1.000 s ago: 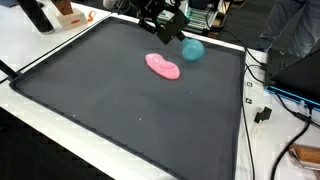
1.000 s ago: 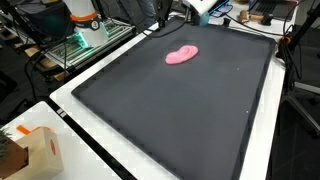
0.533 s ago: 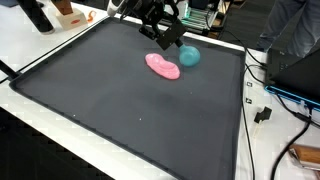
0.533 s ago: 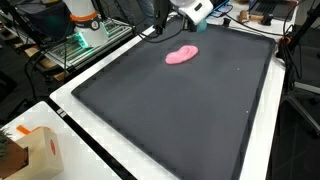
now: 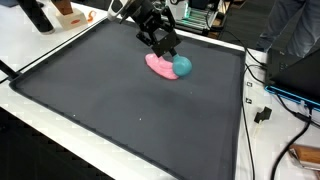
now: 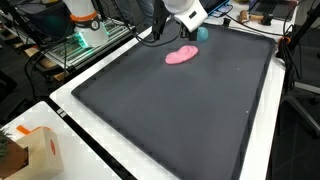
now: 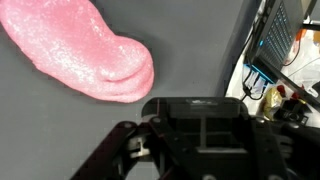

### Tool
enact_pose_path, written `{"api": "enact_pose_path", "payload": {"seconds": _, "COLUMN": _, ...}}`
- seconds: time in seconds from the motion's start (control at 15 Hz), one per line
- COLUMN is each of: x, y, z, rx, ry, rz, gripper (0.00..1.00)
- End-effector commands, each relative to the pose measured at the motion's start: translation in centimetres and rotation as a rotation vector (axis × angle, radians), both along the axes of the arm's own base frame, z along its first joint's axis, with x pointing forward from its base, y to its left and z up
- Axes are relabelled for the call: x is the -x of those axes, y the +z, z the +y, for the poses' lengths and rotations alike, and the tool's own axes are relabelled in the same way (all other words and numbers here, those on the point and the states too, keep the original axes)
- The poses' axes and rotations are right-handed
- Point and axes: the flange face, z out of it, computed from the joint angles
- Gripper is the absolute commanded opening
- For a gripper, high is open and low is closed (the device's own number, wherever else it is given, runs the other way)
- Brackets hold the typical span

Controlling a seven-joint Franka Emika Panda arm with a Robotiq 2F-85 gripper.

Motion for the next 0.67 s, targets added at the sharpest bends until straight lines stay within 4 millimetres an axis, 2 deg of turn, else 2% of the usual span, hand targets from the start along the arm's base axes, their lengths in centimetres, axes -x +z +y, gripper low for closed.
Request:
{"api": "enact_pose_path", "payload": {"seconds": 0.0, "x": 0.7, "y": -0.8, "z": 0.1, "rx": -0.002, "ry": -0.038, "rz": -0.023, "gripper": 0.35}}
{"api": "enact_pose_path", "payload": {"seconds": 0.6, "x": 1.1, "y": -2.0, "z": 0.5, "rx": -0.014, "ry": -0.091, "rz": -0.013, "gripper": 0.35}}
